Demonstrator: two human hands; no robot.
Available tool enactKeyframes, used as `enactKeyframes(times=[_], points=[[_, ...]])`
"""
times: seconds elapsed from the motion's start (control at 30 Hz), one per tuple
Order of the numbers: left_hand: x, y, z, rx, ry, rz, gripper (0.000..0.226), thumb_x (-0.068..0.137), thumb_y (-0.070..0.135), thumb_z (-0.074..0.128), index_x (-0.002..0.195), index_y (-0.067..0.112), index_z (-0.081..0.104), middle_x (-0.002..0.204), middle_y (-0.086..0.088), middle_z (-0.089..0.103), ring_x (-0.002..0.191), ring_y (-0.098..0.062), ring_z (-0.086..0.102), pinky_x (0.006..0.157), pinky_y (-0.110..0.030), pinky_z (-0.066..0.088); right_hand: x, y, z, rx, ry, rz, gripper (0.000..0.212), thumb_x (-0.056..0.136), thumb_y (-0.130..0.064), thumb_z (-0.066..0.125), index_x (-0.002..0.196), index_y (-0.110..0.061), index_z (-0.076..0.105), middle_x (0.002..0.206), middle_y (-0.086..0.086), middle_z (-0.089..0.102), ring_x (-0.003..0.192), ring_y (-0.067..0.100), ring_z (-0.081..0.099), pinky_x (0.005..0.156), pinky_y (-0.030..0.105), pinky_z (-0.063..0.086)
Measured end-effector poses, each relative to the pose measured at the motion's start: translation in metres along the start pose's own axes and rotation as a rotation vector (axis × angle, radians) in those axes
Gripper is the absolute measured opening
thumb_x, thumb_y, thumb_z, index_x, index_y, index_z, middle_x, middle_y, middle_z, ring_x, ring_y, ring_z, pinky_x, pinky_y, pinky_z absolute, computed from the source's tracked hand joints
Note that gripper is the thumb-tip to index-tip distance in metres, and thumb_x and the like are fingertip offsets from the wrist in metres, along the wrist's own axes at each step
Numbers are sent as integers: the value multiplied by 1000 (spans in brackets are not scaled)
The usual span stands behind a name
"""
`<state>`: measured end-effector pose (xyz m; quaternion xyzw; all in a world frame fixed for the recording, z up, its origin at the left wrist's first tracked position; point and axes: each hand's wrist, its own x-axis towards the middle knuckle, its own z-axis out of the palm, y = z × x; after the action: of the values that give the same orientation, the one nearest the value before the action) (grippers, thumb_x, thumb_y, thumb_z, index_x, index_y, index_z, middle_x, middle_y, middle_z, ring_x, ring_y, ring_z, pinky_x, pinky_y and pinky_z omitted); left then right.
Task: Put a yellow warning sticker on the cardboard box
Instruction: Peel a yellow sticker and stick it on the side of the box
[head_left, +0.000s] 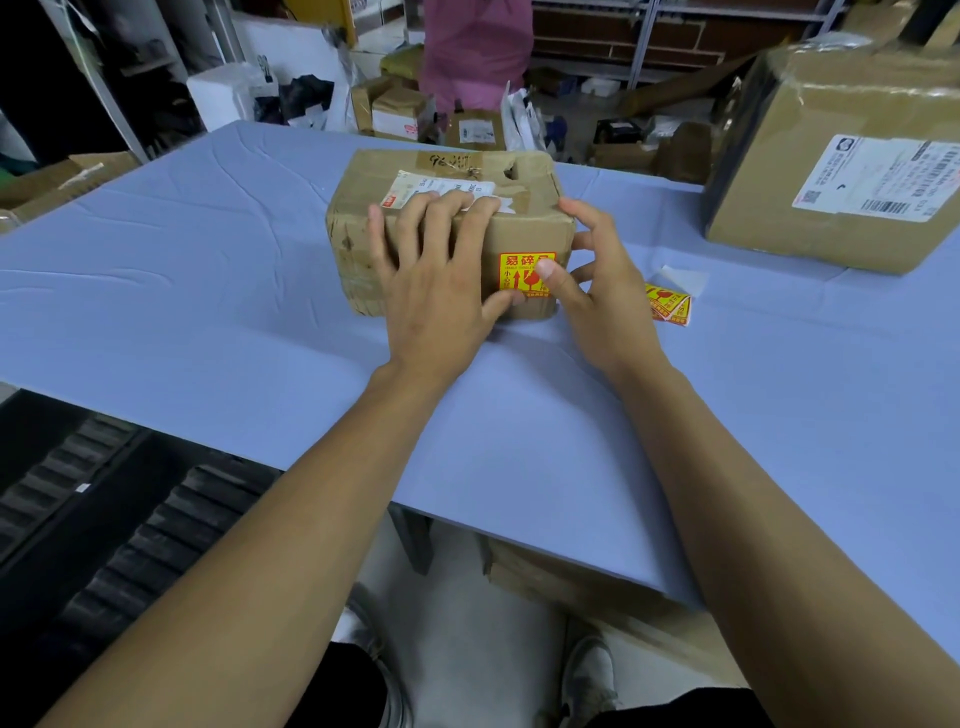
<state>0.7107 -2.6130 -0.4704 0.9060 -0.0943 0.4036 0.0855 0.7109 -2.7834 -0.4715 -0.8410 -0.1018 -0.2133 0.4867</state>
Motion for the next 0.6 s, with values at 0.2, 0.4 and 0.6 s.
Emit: enactKeyframes(times=[0.2,0.4,0.6], points=[[-1,2,-2,12,-34,-6,93,60,64,74,139,25,46,140,-3,50,138,-29,39,119,-57,7,-3,1,-4,-32,-60,-6,86,75,-16,82,144,-41,35,125,-1,55,85,22,63,83,32,55],[-2,1,-2,-41,15,-16,71,80,66,59,137,25,51,138,-3,53,136,-29,40,119,-57,8,0,4,-5,10,-48,2,76,81,-24,79,142,-43,38,121,-1,57,82,17,62,73,10,48],[2,-2,8,-127,146,-52,38,99,48,48,130,30,60,128,2,61,127,-23,46,118,-53,13,3,7,-4,31,-23,0,46,97,-30,58,139,-42,44,114,2,62,76,17,59,70,17,49]])
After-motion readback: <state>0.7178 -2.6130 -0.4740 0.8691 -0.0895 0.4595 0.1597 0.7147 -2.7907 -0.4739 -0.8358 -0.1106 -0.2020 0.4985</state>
